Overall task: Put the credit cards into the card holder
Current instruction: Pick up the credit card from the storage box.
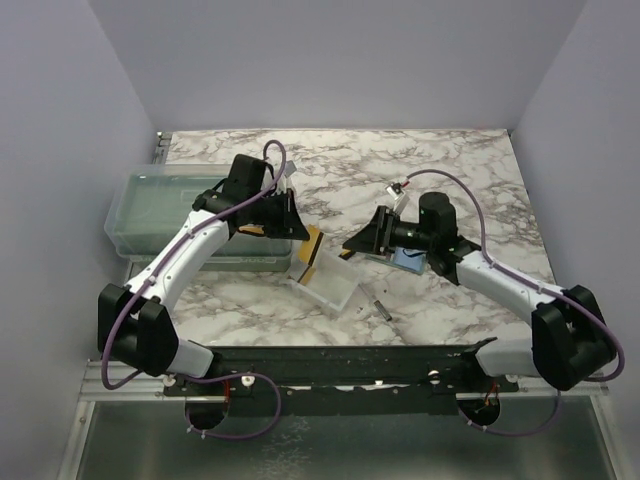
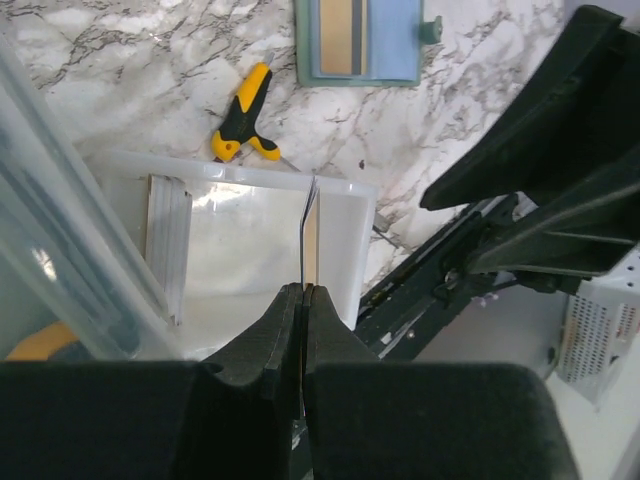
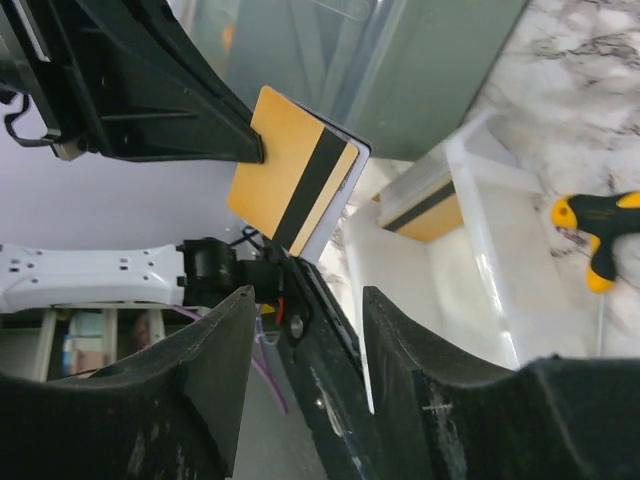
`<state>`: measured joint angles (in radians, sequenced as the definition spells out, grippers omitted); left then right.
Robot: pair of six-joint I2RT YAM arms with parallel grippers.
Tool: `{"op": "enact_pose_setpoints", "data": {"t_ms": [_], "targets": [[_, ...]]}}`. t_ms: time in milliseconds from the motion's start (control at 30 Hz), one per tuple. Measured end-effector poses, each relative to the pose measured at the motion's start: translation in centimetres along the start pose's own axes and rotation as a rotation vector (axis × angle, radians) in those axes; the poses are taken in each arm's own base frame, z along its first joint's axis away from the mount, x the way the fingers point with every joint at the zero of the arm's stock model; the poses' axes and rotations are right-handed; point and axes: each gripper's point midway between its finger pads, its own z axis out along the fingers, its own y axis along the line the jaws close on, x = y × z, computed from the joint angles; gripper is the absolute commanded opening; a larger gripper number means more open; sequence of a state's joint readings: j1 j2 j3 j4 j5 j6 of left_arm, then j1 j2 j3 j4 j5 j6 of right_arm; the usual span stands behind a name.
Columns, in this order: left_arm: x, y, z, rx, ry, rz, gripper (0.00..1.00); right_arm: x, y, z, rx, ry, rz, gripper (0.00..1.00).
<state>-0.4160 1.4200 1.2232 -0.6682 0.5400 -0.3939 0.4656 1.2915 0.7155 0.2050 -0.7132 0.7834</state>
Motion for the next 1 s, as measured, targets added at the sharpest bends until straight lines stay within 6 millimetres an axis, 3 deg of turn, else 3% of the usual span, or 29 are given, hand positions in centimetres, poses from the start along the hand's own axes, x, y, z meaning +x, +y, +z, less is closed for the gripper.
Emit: {"op": "enact_pose_setpoints", "data": {"t_ms": [267,533,667,1000], "targets": [[-0.1,-0.9,-1.0,0.124,-0.005,-0.093,0.0,0.6,1.2,2.4,-0.119,0.02,0.072,0.37],[-0.4,-2.5,-1.8,0.198,-0.02,-0.107,0.0,1.5,2.1,3.8,-0.184,0.05,0.096,0.36],[-0.6,-3.1,-2.2,0.221,-0.027,-0.108,0.0,1.8,2.2,4.1,-0.192,0.055,0.101,0.3],[-0.7,-3.5,-2.5,0.233,-0.033,-0.113,0.0,2.5,2.1,3.7,-0.218,0.049,0.119,0.29]]}}
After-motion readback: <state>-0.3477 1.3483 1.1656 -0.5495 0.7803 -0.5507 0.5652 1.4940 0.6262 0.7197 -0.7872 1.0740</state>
